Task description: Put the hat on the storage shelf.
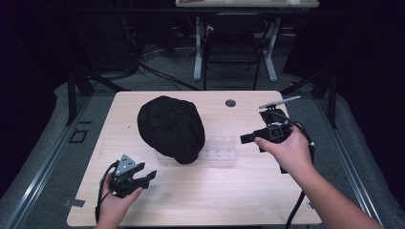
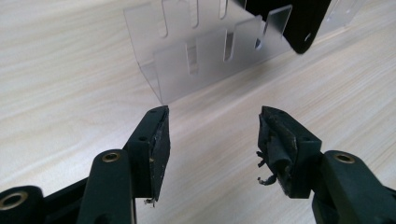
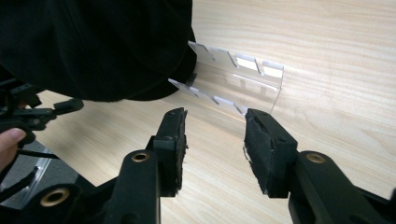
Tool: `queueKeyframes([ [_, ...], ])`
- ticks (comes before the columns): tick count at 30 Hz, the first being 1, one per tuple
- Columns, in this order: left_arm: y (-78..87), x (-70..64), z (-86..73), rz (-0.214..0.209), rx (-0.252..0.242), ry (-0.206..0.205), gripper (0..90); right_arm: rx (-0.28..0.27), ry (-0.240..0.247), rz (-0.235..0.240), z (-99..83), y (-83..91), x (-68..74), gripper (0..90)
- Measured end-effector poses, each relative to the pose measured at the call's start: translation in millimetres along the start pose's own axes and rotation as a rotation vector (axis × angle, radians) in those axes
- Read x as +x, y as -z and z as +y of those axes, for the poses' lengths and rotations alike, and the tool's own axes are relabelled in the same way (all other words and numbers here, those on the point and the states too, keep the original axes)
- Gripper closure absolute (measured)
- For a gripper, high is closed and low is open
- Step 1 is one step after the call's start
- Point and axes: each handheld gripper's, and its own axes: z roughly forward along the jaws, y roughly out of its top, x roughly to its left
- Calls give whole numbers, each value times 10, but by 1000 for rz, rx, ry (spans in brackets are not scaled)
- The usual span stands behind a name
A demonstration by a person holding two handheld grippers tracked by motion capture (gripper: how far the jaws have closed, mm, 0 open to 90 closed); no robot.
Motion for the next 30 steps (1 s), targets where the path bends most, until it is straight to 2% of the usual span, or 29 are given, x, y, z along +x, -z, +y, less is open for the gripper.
queueKeyframes([
  [5, -25, 16, -69, -5, 1, 18, 440, 3, 4, -12, -179, -128, -71, 565],
  [10, -42, 11, -123, -10, 13, 7, 440, 12, 14, -37, -329, -228, -124, 557],
  [12, -44, 12, -135, -11, 14, 7, 441, 10, 6, -34, -409, -270, -160, 557],
  [17, -39, 8, -156, -7, 20, 5, 441, -18, 7, -50, -590, -353, -229, 557],
  [22, -57, 5, -180, -9, 18, 11, 441, -35, 19, -101, -760, -420, -272, 556],
  [28, -71, -13, -186, -12, 36, 3, 441, -63, 4, -114, -951, -529, -371, 554],
  [30, -71, -13, -187, -13, 35, 4, 441, -67, -16, -110, -1011, -558, -416, 552],
])
